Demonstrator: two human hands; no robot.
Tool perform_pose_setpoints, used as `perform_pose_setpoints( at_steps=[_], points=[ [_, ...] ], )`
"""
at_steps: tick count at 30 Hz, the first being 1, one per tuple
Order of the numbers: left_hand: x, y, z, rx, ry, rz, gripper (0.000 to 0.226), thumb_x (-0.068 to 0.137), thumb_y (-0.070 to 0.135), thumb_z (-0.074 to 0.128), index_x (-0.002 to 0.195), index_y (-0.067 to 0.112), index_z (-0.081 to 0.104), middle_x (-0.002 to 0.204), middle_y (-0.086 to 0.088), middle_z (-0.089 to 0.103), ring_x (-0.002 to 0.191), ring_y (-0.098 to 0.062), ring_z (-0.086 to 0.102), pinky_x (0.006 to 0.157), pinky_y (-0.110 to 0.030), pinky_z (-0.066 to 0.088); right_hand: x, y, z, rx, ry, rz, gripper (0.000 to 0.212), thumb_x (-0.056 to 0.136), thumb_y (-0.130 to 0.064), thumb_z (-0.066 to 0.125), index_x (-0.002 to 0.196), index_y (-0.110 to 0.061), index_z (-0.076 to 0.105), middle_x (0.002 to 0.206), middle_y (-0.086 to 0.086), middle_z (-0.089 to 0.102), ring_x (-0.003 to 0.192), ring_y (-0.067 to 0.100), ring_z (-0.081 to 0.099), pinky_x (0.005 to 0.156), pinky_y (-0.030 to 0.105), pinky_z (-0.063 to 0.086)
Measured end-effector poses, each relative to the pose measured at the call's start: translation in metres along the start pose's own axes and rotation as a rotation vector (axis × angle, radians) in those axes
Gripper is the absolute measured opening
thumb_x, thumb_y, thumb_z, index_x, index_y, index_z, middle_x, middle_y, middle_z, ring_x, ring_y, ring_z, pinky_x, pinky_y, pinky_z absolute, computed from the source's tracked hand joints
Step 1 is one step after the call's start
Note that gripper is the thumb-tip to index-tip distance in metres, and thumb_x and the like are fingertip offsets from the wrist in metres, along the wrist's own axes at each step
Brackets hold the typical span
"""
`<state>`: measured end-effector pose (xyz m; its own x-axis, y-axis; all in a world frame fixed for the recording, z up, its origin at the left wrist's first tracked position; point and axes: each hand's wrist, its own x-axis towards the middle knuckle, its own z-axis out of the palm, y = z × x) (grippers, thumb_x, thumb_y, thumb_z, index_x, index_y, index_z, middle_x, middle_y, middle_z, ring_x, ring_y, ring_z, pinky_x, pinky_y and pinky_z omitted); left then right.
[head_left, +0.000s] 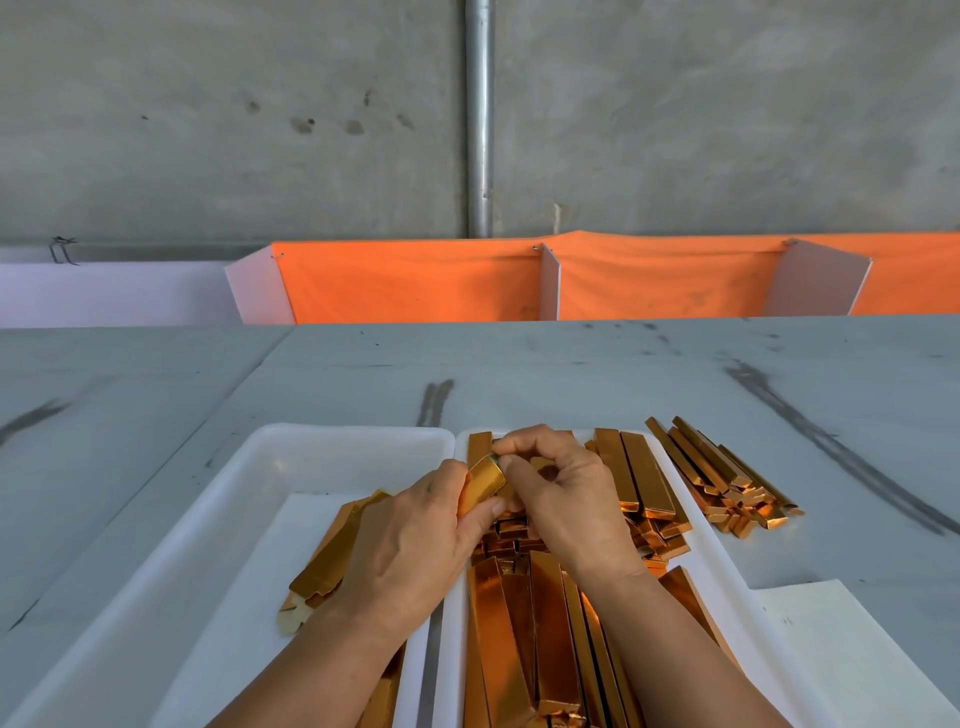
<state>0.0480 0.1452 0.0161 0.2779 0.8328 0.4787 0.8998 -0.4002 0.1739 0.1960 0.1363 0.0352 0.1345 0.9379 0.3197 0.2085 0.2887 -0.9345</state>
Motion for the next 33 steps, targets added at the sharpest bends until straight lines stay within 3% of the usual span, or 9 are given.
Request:
perform_pose_setpoints(
  at_steps=[5, 11, 16, 22, 26, 29, 33],
  points=[
    [0.0001, 0.0002, 0.0004, 0.018, 0.0, 0.009, 0.054, 0.082, 0.07, 0.017, 0.108, 0.03, 0.041, 0.075, 0.016, 0.041, 0.056, -0.004, 0.042, 0.046, -0.009, 0.019, -0.0009, 0.0002, -0.0008, -0.048, -0.028, 0.063, 0.026, 0.097, -0.013, 0.059, 0.087, -0.035, 0.07, 0.085, -0.001, 0.068, 0.068, 0.015, 0.065, 0.055, 0.02, 0.052],
    [0.0006, 0.0003, 0.0002, -0.016, 0.024, -0.001, 0.058, 0.08, 0.07, 0.012, 0.107, 0.029, 0.043, 0.075, 0.016, 0.044, 0.059, -0.005, 0.046, 0.048, -0.01, 0.021, -0.0017, -0.0015, -0.0015, 0.124, -0.075, 0.152, 0.017, 0.098, -0.017, 0.058, 0.099, -0.022, 0.075, 0.073, 0.0, 0.069, 0.047, -0.001, 0.054, 0.048, 0.016, 0.045],
    [0.0007, 0.0009, -0.0004, -0.122, 0.053, -0.048, 0.05, 0.075, 0.072, 0.007, 0.094, 0.032, 0.032, 0.063, 0.014, 0.041, 0.05, -0.002, 0.042, 0.045, -0.012, 0.022, -0.0027, -0.0009, 0.002, 0.215, -0.13, 0.182, 0.016, 0.096, -0.021, 0.064, 0.105, -0.023, 0.076, 0.082, 0.004, 0.073, 0.053, 0.008, 0.051, 0.054, 0.021, 0.047],
    [0.0003, -0.0022, 0.0019, -0.196, 0.079, -0.052, 0.051, 0.075, 0.074, 0.011, 0.092, 0.032, 0.034, 0.06, 0.012, 0.045, 0.05, -0.002, 0.047, 0.046, -0.012, 0.026, -0.0019, 0.0016, 0.0034, 0.218, -0.176, 0.165, 0.018, 0.097, -0.021, 0.062, 0.109, -0.024, 0.075, 0.098, 0.007, 0.073, 0.067, 0.015, 0.055, 0.058, 0.022, 0.049],
    [0.0001, -0.0001, 0.0004, -0.201, 0.083, -0.03, 0.047, 0.081, 0.073, 0.02, 0.09, 0.032, 0.039, 0.058, 0.012, 0.045, 0.049, -0.002, 0.047, 0.044, -0.013, 0.025, -0.0002, -0.0005, -0.0004, 0.332, -0.073, 0.163, 0.022, 0.101, -0.023, 0.054, 0.111, -0.03, 0.072, 0.079, 0.008, 0.068, 0.058, 0.019, 0.056, 0.053, 0.024, 0.051],
    [-0.0013, 0.0012, -0.0012, -0.164, 0.072, -0.006, 0.044, 0.08, 0.073, 0.016, 0.091, 0.034, 0.033, 0.059, 0.015, 0.04, 0.049, 0.001, 0.044, 0.042, -0.012, 0.025, 0.0038, 0.0001, -0.0041, 0.403, 0.013, 0.275, 0.023, 0.104, -0.022, 0.046, 0.113, -0.021, 0.068, 0.078, 0.01, 0.066, 0.054, 0.015, 0.058, 0.045, 0.023, 0.05],
    [-0.0014, 0.0012, -0.0019, -0.154, 0.04, 0.009, 0.046, 0.079, 0.075, 0.015, 0.092, 0.034, 0.032, 0.062, 0.018, 0.038, 0.052, 0.002, 0.043, 0.044, -0.011, 0.025, 0.0047, 0.0029, -0.0039, 0.467, -0.096, 0.423, 0.028, 0.103, -0.026, 0.05, 0.104, -0.007, 0.071, 0.077, 0.012, 0.068, 0.054, 0.013, 0.055, 0.043, 0.02, 0.044]
  ],
)
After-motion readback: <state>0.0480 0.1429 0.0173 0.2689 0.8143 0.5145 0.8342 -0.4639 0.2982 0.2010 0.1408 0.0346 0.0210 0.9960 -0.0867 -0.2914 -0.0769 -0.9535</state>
